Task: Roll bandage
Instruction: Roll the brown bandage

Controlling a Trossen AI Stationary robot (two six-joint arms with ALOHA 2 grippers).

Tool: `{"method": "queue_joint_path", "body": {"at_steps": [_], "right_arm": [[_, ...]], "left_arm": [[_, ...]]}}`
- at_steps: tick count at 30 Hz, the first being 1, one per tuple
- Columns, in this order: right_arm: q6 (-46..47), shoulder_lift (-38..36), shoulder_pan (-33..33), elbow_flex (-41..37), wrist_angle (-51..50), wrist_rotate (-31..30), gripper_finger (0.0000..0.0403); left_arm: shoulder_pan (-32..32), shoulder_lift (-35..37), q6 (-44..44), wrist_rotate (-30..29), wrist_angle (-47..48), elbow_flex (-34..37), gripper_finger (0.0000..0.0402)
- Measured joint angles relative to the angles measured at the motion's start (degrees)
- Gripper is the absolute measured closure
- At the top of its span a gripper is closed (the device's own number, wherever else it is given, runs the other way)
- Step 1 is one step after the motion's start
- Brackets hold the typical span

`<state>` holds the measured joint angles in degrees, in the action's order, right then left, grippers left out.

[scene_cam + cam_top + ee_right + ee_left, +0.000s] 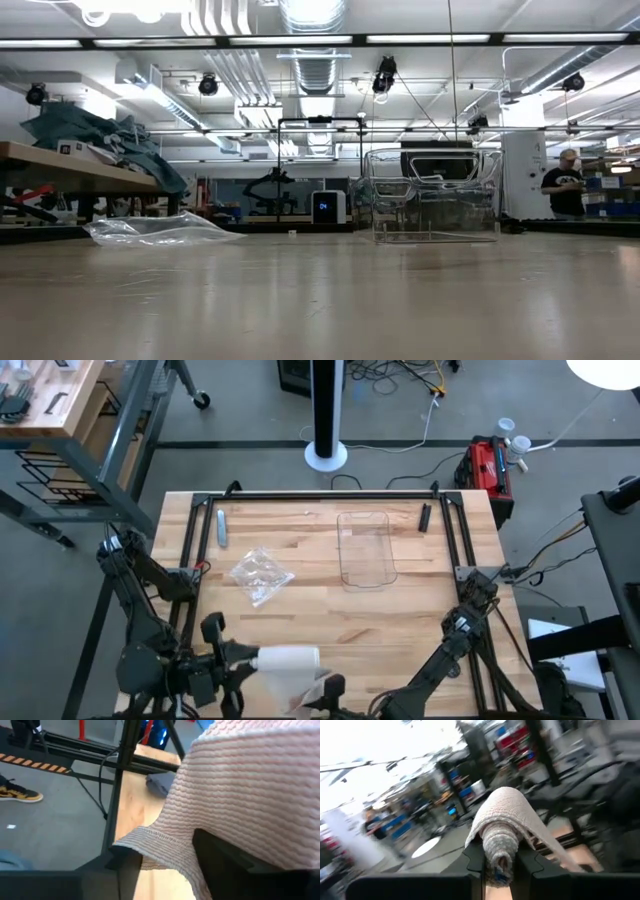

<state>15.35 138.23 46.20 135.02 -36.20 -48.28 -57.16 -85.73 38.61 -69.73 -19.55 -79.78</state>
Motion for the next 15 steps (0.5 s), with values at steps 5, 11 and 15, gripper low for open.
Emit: {"method": "queue_joint_path", "body": {"at_steps": [5,11,15], "right_arm": [[-13.26,0.00,3.18,0.00,7.56,-10.61,0.0189],[-21.35,-0.15,5.16,0.00,15.47,-11.34,0.0184],[-17.27,-0.79,5.97,0.00,14.38,-11.94,0.0189]], "left_arm": [[0.21,1.97,0.26,-4.17,-0.01,1.44,0.0368],[0.21,3.80,0.37,-7.15,0.05,1.61,0.0368],[0.32,4.56,1.25,-8.83,0.05,1.64,0.0368]]}}
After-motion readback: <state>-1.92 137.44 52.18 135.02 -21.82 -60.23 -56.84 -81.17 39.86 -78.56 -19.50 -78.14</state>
